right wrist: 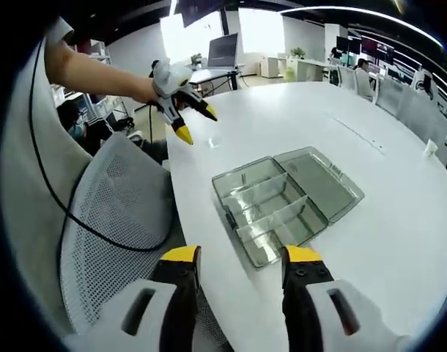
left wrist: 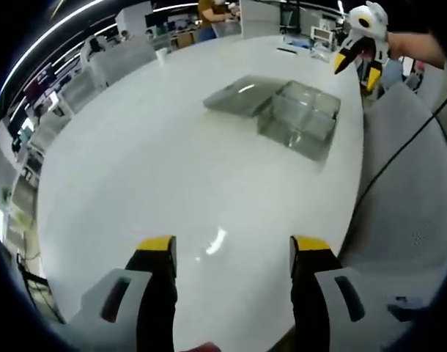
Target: Insert the divider into the dual guide fixture by aligning both edges with the guide slots and pushing it downward to the bottom, including one-sided entry, uneven engagement, binding, and posture correction.
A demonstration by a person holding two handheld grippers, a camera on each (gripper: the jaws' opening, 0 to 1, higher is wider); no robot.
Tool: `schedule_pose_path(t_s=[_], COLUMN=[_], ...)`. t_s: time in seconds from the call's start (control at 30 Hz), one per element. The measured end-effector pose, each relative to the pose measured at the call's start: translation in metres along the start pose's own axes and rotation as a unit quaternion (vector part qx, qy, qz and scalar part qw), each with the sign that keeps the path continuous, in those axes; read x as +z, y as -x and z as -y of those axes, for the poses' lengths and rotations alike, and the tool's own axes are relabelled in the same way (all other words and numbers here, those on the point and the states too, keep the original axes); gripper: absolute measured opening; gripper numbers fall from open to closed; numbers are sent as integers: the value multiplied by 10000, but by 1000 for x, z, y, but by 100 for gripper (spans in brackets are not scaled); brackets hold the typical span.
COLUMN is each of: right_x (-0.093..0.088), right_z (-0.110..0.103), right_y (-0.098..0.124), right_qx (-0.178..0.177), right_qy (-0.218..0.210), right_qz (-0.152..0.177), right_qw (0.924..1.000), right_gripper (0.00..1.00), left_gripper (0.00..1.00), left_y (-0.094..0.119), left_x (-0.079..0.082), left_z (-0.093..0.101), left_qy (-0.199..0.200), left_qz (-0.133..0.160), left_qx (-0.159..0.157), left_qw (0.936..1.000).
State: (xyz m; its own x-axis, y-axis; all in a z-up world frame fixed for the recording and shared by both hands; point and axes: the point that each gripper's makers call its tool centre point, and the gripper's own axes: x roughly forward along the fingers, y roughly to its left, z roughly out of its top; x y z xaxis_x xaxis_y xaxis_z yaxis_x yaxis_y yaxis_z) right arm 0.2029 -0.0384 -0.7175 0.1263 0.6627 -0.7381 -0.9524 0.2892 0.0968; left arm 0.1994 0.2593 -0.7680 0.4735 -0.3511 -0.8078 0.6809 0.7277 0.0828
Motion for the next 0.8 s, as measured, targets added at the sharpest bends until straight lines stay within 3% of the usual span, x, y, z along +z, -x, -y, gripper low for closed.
schedule_pose_path(t_s=[0.8], right_x=[6], right_z=[6], right_y=[4], right_qx=[-84], right_qy=[-113], right_qz=[122], right_qw=[9998], right_gripper=[45], left_gripper=[56], left_y=[-13], left_x=[-3], left_z=[-8], left_qy=[-654], left_qz=[-366], left_qx=[-294], left_qw=[9968])
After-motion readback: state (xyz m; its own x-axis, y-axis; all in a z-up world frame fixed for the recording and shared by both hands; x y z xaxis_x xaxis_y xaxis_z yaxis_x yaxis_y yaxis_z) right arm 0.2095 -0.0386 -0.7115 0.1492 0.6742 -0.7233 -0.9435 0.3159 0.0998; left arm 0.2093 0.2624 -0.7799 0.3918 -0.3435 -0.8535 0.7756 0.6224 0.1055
